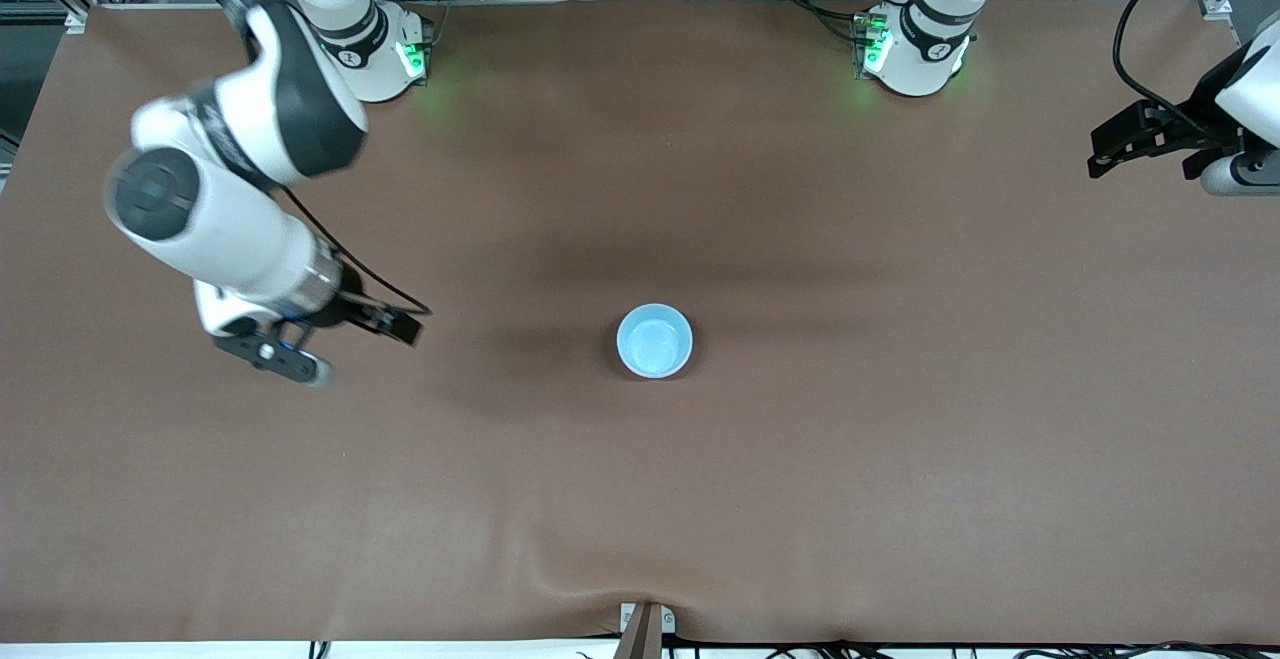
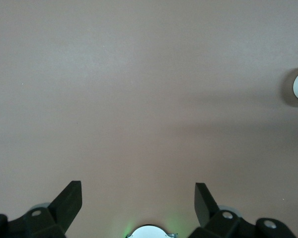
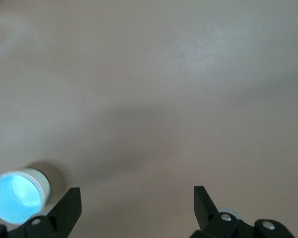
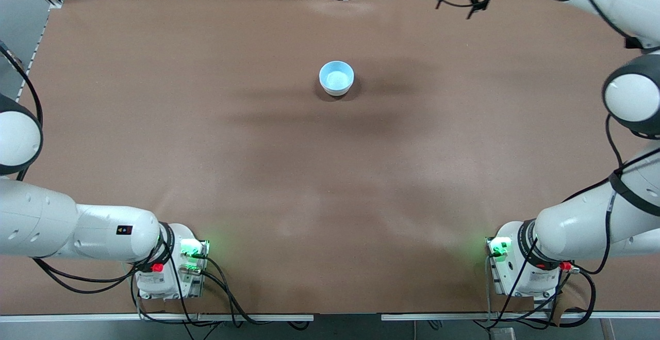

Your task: Stack pink and blue bowls on white bowl

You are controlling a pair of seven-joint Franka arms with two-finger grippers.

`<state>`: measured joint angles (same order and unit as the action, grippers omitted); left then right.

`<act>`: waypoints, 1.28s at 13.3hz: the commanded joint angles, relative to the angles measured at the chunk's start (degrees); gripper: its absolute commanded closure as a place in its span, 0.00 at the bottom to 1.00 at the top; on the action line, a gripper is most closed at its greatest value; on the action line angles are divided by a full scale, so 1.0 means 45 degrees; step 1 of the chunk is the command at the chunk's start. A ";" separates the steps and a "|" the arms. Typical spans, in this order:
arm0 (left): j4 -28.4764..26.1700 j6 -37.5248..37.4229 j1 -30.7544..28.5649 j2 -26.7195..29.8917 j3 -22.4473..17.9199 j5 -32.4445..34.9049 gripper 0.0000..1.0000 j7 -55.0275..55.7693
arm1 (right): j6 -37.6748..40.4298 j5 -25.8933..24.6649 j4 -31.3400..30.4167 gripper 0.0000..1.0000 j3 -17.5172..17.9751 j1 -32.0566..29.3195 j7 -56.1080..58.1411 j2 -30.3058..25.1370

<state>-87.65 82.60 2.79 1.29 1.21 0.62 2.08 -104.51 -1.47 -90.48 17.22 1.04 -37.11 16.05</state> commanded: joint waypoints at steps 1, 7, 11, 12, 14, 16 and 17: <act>0.0121 -0.0114 -0.0014 -0.0013 -0.0014 -0.0157 0.00 -0.0129 | 0.1074 -0.0005 -0.0538 0.00 -0.0016 -0.0407 0.1773 -0.1220; 0.0141 -0.0114 0.0005 -0.0013 -0.0014 -0.0157 0.00 -0.0168 | 0.2109 0.0034 -0.0440 0.00 -0.2766 -0.0311 0.6092 -0.2625; 0.0160 -0.0114 0.0025 -0.0033 -0.0014 -0.0157 0.00 -0.0188 | 0.4390 0.0053 0.0591 0.00 -0.3436 -0.0505 0.7737 -0.3429; 0.0141 -0.0114 0.0006 -0.0033 -0.0014 -0.0157 0.00 -0.0188 | 0.4958 0.0034 0.0982 0.00 -0.3437 -0.0505 0.7758 -0.3410; 0.0141 -0.0114 0.0025 -0.0052 -0.0034 -0.0157 0.00 -0.0208 | 0.5081 0.0034 0.1083 0.00 -0.3475 -0.0447 0.7738 -0.3623; 0.0141 -0.0114 0.0044 -0.0072 -0.0014 -0.0157 0.00 -0.0208 | 0.4984 0.0034 0.1064 0.00 -0.3476 -0.0447 0.7622 -0.3625; 0.0160 -0.0114 0.0044 -0.0130 -0.0014 -0.0137 0.00 -0.0188 | 0.4925 0.0053 0.1064 0.00 -0.3476 -0.0447 0.7466 -0.3605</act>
<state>-87.63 82.60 2.90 1.27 1.21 0.62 2.08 -82.36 -1.47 -86.06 1.40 -0.70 -3.06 -0.20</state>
